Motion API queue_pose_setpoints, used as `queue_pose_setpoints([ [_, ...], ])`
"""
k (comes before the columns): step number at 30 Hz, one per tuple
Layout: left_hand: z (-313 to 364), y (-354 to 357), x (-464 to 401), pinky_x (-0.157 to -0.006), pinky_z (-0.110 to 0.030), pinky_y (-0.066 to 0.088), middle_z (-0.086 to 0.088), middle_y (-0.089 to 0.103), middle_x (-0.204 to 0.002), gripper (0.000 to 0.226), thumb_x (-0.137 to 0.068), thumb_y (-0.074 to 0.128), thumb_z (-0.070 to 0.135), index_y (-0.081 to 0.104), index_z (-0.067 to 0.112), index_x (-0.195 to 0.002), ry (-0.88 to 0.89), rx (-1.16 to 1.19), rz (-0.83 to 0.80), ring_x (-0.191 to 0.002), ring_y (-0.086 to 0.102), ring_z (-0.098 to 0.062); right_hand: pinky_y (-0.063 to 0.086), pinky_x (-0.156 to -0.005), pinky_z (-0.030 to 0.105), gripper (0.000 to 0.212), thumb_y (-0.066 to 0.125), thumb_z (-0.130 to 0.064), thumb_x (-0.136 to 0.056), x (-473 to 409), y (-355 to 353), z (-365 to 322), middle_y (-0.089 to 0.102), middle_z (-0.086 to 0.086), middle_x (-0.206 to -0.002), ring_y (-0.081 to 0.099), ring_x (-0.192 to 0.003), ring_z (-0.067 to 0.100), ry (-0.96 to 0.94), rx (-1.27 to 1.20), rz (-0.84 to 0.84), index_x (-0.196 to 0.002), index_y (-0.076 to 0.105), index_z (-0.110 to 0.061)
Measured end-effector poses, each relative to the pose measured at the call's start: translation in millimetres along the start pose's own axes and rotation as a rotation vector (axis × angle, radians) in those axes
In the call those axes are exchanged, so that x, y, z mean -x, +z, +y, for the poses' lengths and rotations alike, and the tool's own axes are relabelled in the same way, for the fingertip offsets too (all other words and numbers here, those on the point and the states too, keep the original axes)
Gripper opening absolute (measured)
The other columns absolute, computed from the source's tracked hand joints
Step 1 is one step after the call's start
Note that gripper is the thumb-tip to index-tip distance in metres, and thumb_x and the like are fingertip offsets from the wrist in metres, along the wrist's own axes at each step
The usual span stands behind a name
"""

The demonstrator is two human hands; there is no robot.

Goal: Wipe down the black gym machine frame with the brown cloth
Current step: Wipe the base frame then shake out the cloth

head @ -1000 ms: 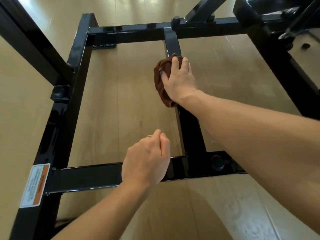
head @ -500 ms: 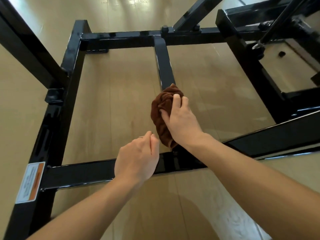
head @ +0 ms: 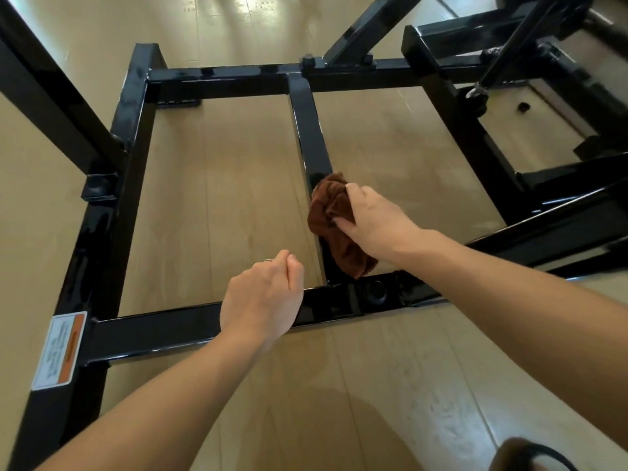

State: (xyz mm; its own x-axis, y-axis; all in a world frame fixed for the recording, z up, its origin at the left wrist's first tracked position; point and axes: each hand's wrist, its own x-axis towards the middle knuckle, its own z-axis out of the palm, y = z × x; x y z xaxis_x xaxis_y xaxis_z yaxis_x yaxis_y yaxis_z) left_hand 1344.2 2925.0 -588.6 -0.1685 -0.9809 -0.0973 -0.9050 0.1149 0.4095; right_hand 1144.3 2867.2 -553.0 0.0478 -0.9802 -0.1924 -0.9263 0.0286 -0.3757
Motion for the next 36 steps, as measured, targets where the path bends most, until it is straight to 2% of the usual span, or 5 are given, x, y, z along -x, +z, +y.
queue_pose_setpoints([
  [6,-1,-4,3,-0.064,-0.045,0.056,-0.001,0.059,-0.069,0.038,-0.107,0.024,0.029,0.046,0.02,-0.078,0.016,0.005,-0.035,-0.062,0.06,-0.022,0.042,-0.078,0.036,0.036,0.052,-0.043,-0.104,61,-27,13,0.058,0.005,-0.115,0.054,-0.094,0.026,0.042,0.275,-0.151,-0.128,0.047,-0.018],
  [12,-8,-4,-1,-0.068,-0.047,0.057,-0.002,0.06,-0.071,0.037,-0.107,0.023,0.028,0.047,0.02,-0.081,0.007,0.038,-0.068,-0.066,0.059,-0.023,0.033,-0.073,0.029,0.036,0.04,-0.043,-0.108,106,-14,-4,0.04,-0.002,-0.098,0.041,-0.085,0.017,0.017,0.4,0.074,-0.13,0.048,-0.016],
  [21,-18,-23,3,-0.095,-0.041,0.053,0.007,0.063,-0.107,0.028,-0.109,0.029,0.044,0.052,0.03,-0.118,0.028,0.61,-0.009,-0.103,0.06,-0.009,0.054,-0.087,0.045,0.06,0.071,-0.036,-0.087,138,60,-50,0.06,0.015,-0.131,0.06,-0.103,0.033,-0.157,0.277,0.232,-0.139,0.054,-0.012],
  [30,-65,-41,35,-0.11,-0.034,0.043,0.016,0.048,-0.143,0.039,-0.108,0.033,0.051,0.039,0.047,-0.146,0.144,0.505,-0.055,-0.13,0.045,-0.005,0.043,-0.109,0.04,0.091,0.075,-0.035,-0.078,104,88,-121,0.041,-0.005,-0.142,0.041,-0.114,0.015,-0.356,-0.171,0.0,-0.154,0.027,-0.022],
  [36,-69,-40,43,-0.101,-0.035,0.05,0.011,0.049,-0.136,0.052,-0.098,0.044,0.061,0.037,0.044,-0.146,0.239,0.225,-0.058,-0.118,0.05,-0.01,0.051,-0.104,0.041,0.069,0.059,-0.012,-0.08,101,43,-95,0.057,-0.007,-0.133,0.057,-0.122,0.014,-0.062,-0.848,-0.266,-0.144,0.043,-0.031],
])
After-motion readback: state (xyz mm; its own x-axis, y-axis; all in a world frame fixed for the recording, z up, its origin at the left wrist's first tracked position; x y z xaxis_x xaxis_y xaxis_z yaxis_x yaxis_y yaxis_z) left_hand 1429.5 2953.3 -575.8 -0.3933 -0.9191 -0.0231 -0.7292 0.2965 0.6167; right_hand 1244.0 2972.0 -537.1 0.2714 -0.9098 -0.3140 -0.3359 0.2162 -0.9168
